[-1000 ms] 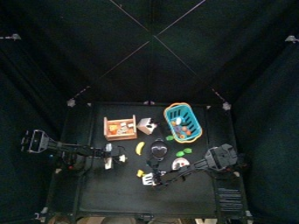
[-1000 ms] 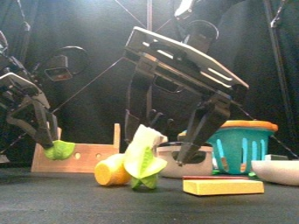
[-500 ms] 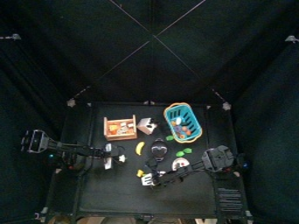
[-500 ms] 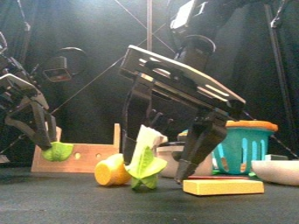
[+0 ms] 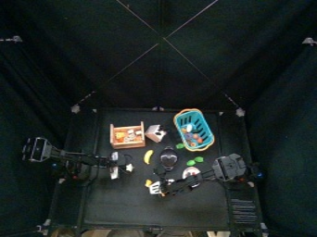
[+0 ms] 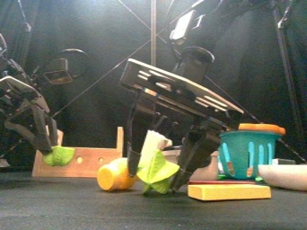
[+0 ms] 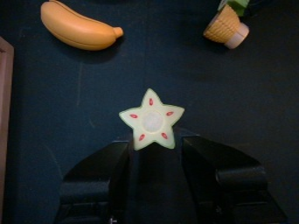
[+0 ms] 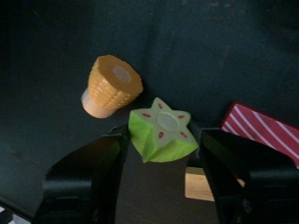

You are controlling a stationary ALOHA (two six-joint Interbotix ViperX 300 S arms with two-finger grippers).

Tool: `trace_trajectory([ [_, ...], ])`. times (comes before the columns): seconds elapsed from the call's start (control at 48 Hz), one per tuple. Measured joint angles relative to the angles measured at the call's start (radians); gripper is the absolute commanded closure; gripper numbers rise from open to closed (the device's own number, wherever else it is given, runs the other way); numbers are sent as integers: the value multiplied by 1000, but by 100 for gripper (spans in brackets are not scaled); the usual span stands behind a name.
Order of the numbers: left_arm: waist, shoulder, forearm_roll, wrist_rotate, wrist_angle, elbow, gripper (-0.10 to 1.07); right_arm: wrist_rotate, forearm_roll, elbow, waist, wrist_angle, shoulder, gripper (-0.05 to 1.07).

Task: Grab starfruit top

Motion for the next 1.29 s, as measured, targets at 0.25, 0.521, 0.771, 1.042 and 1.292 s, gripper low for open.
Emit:
trace_trajectory([
  [0.25, 0, 0, -5, 0, -2, 0, 22, 0, 3, 0, 0, -2, 0, 28],
  [0.521, 0, -2, -5, -2, -2, 2, 22, -14, -34, 0, 0, 2, -2, 29],
  [0.771, 0, -2, -5, 2, -2, 2, 22, -17, -75, 41, -11, -28, -48, 29],
  [1.042, 0, -2, -5, 3, -2, 0, 22, -9, -86, 115, -44, -189, -89, 29],
  [1.292, 0, -2, -5, 3, -2, 0, 22, -12, -101, 167, -94, -331, -124, 29],
])
